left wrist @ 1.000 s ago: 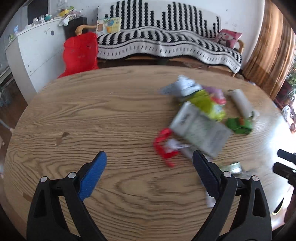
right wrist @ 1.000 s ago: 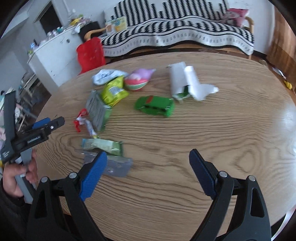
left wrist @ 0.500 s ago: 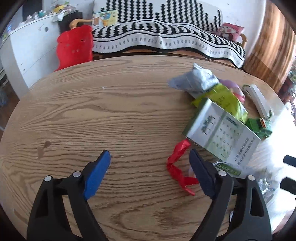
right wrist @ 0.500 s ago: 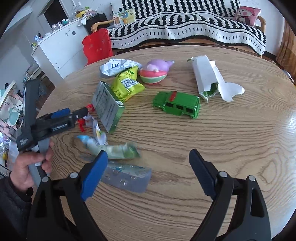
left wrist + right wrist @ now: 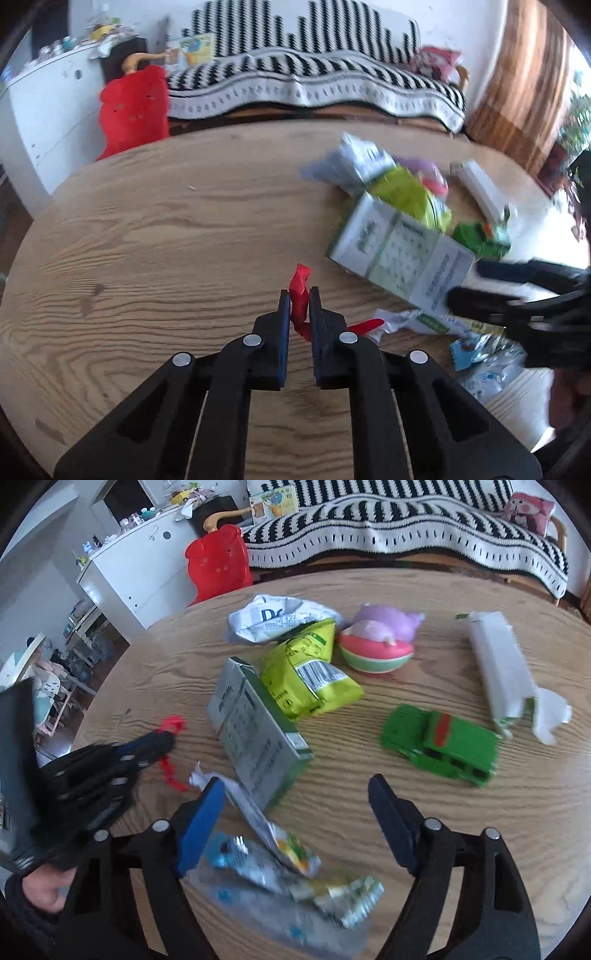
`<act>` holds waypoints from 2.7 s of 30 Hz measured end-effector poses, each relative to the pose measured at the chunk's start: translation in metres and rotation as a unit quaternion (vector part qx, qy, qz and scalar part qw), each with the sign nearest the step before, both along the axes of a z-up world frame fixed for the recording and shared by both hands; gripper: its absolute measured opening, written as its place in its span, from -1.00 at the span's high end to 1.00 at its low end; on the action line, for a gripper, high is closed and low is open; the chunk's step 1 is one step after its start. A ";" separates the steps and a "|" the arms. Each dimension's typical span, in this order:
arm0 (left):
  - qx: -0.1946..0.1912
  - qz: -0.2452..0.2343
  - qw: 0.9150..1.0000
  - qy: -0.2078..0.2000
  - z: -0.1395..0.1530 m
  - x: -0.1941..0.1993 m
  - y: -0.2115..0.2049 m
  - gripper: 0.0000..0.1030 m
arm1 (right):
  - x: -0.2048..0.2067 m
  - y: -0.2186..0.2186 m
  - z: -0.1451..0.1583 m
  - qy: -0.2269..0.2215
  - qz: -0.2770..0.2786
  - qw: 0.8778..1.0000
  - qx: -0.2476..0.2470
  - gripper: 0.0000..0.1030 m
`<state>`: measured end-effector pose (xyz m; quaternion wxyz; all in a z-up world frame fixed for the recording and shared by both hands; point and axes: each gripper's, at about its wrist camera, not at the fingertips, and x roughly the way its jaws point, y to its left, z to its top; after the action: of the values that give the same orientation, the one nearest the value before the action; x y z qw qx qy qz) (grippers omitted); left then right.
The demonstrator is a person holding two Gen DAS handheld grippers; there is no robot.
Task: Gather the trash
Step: 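Grasp the red ribbon with the left tool while the right tool grasps a green wrapper, then carry ribbon and green wrapper to the black bin and open both tools over it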
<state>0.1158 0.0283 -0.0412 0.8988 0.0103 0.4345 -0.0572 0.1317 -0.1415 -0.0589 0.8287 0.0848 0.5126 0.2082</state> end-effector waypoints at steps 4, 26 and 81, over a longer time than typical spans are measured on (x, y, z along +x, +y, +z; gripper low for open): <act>-0.014 0.023 1.000 -0.011 0.016 -0.006 0.017 0.82 | 0.016 0.010 -0.003 0.005 0.002 1.000 0.016 -0.21; -0.054 -0.071 0.995 -0.042 0.064 -0.038 -0.121 0.82 | -0.117 -0.158 0.094 -0.116 -0.104 0.987 -0.031 0.78; -0.082 -0.469 0.878 0.058 -0.039 -0.202 -0.555 0.82 | -0.389 -0.558 -0.010 0.079 -0.514 0.851 -0.066 -0.53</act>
<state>-0.0858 -0.5265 -0.0801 0.7376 0.1360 0.4239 -0.5078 -0.2576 -0.6999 -0.0693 0.7775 0.2972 0.4724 -0.2897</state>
